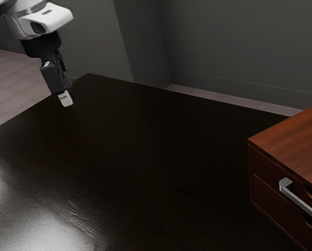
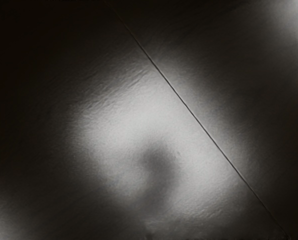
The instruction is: Pull the drawer handle with one arm to open the drawer
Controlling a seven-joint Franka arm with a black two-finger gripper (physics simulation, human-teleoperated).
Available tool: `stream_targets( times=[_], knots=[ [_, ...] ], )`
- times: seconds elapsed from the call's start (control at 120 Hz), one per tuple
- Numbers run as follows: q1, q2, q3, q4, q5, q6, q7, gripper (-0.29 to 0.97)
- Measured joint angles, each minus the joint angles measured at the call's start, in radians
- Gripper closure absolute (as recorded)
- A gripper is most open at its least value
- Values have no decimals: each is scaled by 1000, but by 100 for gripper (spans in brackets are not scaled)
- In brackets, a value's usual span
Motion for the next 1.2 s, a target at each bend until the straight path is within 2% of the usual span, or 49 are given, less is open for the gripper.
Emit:
stream_targets(
  times=[0.183, 0.292, 0.342, 0.517, 0.575, 0.642, 0.783, 0.892, 0.942, 1.142, 1.2],
  knots=[
    [119, -3, -139, -8, -8, -2, 163, 0],
    [111, -53, -173, -81, -31, -3, 246, 0],
    [35, -62, -181, -92, -40, -3, 287, 0],
    [-374, -56, -258, -99, -56, 7, 438, 0],
    [-446, -48, -276, -99, -56, 24, 483, 0],
    [-477, -37, -298, -104, -55, 54, 533, 0],
    [-476, -66, -308, -272, -30, 201, 622, 1],
    [-354, -127, -310, -412, 5, 342, 676, 1],
    [-326, -138, -310, -450, 16, 403, 698, 1],
    [-366, -152, -311, -517, 40, 580, 767, 0],
    [-374, -149, -311, -524, 42, 620, 778, 4]
  ],
)
